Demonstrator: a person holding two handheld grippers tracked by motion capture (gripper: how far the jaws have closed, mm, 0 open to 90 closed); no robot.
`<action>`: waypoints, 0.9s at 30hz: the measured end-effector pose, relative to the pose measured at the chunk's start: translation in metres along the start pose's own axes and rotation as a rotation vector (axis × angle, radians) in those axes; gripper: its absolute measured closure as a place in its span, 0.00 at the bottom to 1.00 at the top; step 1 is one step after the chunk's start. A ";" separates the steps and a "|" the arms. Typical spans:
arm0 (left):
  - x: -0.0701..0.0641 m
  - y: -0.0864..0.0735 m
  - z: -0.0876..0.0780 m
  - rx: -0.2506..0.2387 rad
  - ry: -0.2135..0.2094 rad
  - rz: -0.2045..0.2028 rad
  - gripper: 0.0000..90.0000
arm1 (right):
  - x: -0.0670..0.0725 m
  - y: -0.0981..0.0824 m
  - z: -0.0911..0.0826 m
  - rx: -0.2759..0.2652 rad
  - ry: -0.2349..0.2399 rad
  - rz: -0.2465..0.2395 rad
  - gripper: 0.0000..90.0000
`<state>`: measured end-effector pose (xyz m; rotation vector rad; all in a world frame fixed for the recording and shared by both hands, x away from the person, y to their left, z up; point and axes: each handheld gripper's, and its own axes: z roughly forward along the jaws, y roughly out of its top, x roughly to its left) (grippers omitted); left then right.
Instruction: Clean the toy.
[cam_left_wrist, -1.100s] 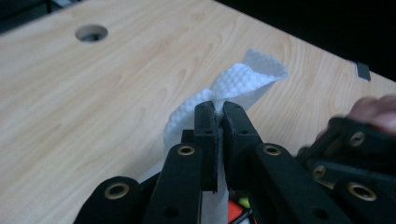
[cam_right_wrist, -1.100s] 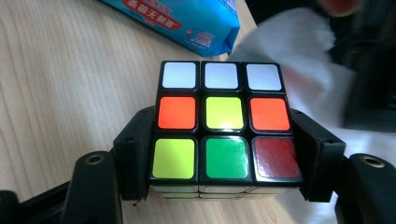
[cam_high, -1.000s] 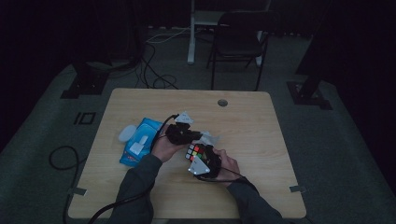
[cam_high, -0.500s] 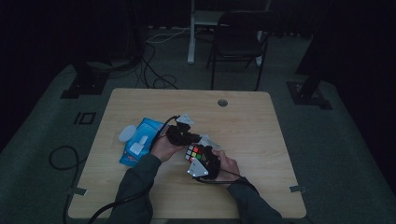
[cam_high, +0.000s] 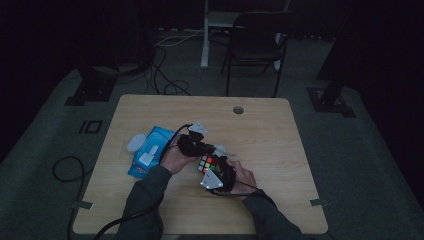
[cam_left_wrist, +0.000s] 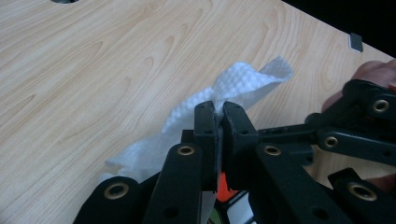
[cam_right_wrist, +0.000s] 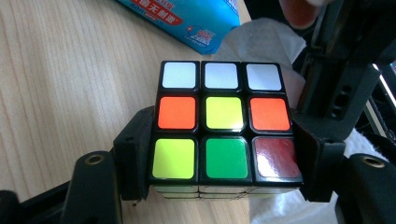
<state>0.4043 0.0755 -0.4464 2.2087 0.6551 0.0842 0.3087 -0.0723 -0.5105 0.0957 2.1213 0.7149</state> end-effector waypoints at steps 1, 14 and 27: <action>0.001 -0.001 -0.002 0.001 -0.001 0.001 0.96 | 0.000 0.000 0.000 -0.002 0.001 0.000 0.38; 0.008 -0.014 -0.019 -0.002 0.015 -0.021 0.96 | 0.000 -0.003 0.001 0.012 -0.006 -0.017 0.38; 0.011 -0.010 -0.006 0.012 -0.014 -0.031 0.96 | 0.003 0.002 0.001 0.010 -0.020 -0.052 0.38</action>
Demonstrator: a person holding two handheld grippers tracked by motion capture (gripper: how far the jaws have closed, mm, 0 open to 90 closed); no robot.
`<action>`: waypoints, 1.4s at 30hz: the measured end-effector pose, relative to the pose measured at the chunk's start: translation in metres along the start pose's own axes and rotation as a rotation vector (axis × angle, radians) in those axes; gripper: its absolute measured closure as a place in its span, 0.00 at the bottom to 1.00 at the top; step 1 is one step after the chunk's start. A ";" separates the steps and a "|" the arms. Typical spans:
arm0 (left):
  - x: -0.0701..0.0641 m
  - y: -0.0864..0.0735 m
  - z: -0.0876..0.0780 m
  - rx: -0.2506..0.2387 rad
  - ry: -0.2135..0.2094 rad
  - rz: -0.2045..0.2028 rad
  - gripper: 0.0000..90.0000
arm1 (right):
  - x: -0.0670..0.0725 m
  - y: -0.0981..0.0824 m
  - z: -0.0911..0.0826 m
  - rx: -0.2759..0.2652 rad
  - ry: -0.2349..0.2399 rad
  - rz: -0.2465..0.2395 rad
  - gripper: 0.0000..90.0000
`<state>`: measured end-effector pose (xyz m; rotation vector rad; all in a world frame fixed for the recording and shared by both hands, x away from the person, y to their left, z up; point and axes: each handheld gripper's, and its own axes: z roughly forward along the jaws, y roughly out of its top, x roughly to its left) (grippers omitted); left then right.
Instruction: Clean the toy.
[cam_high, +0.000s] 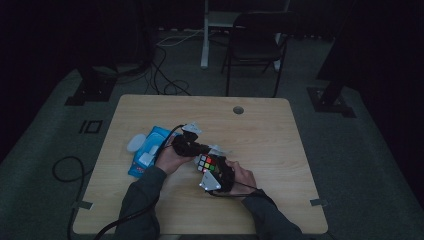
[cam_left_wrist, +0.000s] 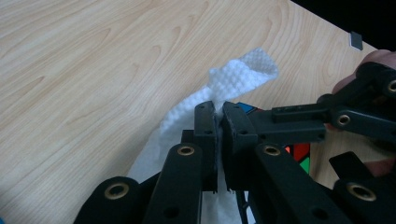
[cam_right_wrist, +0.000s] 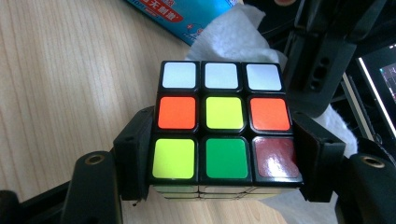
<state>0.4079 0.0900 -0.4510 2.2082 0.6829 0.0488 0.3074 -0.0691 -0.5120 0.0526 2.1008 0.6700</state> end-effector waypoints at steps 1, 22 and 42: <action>0.001 0.000 0.000 0.002 -0.002 0.000 0.96 | 0.000 0.000 0.000 0.000 -0.001 0.000 0.38; -0.002 0.004 0.007 0.002 -0.008 -0.007 0.96 | 0.000 -0.002 0.000 -0.005 -0.001 0.009 0.38; -0.005 -0.011 -0.019 -0.102 0.015 -0.005 0.96 | -0.023 -0.022 0.004 -0.022 0.109 0.285 0.38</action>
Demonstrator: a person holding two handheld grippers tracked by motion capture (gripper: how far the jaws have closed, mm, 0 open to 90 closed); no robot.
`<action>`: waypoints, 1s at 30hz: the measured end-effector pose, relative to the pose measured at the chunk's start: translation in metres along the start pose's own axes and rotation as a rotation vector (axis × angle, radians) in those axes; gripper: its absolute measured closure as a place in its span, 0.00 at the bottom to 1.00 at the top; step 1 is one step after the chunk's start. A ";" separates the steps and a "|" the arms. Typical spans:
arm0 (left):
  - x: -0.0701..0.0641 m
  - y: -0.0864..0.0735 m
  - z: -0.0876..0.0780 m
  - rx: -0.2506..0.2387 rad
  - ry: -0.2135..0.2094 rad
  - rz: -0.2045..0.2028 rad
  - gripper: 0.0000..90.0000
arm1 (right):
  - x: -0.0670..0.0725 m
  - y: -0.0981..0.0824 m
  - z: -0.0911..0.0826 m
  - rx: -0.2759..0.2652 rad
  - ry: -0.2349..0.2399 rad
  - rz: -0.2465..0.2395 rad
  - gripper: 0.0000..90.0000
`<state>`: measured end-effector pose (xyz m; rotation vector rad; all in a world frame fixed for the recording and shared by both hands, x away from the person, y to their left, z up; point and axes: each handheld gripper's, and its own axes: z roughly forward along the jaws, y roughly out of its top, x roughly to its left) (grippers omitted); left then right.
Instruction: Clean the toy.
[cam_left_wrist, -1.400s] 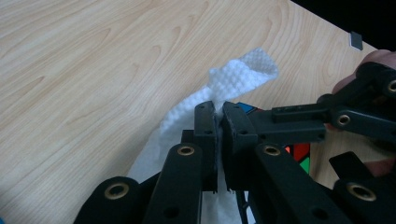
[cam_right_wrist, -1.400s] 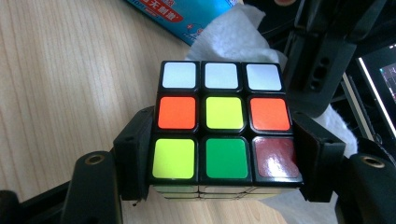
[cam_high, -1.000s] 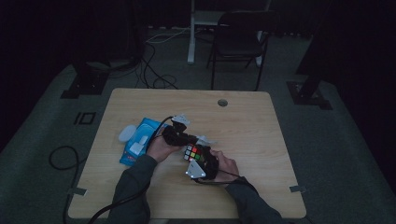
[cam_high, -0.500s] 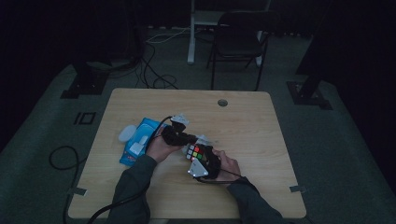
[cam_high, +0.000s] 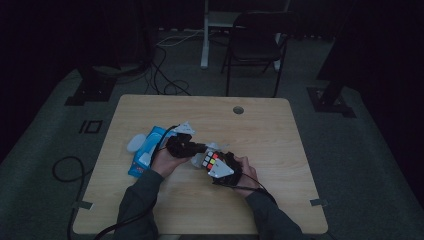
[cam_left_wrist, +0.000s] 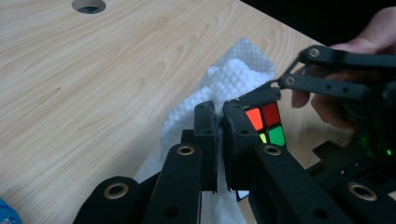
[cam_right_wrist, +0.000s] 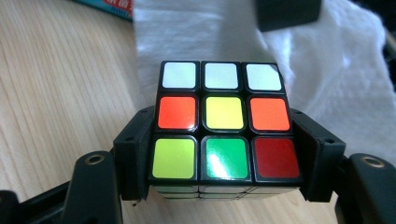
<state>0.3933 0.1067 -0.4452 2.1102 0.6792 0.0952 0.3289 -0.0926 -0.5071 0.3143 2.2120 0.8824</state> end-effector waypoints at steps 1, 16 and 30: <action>-0.001 -0.001 0.000 -0.001 -0.001 0.003 0.96 | -0.002 -0.001 0.000 -0.006 0.010 0.021 0.38; -0.015 -0.007 0.012 -0.010 0.021 0.087 0.97 | -0.018 -0.004 0.004 -0.034 0.107 0.196 0.38; -0.022 -0.013 0.020 -0.008 0.046 0.112 0.98 | -0.030 -0.004 0.009 0.006 0.227 0.300 0.38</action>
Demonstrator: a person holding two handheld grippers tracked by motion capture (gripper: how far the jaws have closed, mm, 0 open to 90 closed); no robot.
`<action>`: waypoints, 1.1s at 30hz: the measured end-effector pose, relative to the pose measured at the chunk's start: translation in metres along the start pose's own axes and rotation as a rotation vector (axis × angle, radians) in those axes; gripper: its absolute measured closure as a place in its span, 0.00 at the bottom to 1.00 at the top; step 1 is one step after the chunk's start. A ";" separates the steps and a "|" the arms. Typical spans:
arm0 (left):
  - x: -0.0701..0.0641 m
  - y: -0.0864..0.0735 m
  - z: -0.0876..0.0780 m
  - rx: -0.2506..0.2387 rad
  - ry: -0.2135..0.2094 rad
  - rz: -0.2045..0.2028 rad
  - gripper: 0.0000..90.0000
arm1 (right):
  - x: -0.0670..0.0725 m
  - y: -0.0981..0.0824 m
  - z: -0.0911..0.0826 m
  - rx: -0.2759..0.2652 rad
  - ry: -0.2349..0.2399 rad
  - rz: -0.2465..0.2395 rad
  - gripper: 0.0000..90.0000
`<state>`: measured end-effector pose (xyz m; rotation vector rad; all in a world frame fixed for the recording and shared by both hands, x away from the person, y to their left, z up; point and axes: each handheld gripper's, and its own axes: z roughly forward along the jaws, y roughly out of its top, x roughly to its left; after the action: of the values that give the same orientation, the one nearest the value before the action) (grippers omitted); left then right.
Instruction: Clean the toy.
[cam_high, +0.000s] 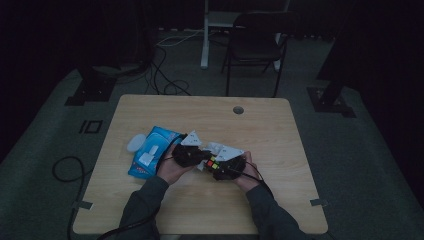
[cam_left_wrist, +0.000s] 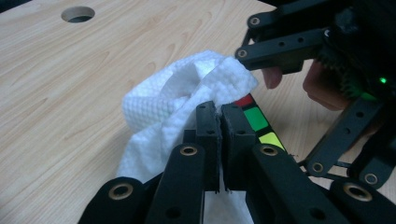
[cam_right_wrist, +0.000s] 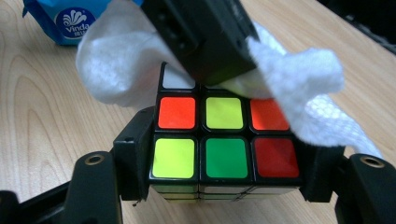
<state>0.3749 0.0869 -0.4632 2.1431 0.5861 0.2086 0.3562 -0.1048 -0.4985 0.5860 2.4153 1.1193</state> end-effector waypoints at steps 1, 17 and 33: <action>-0.001 0.000 0.000 0.003 -0.003 0.005 0.98 | -0.001 0.000 0.000 0.001 0.004 0.002 0.38; -0.012 0.003 0.004 0.030 -0.097 0.059 0.98 | -0.005 0.003 0.001 0.005 0.007 0.018 0.38; -0.008 0.005 0.007 0.030 -0.124 0.056 0.98 | -0.001 0.004 0.002 0.006 0.027 0.001 0.38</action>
<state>0.3721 0.0756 -0.4631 2.1855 0.4603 0.0975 0.3586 -0.1015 -0.4961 0.5781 2.4418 1.1281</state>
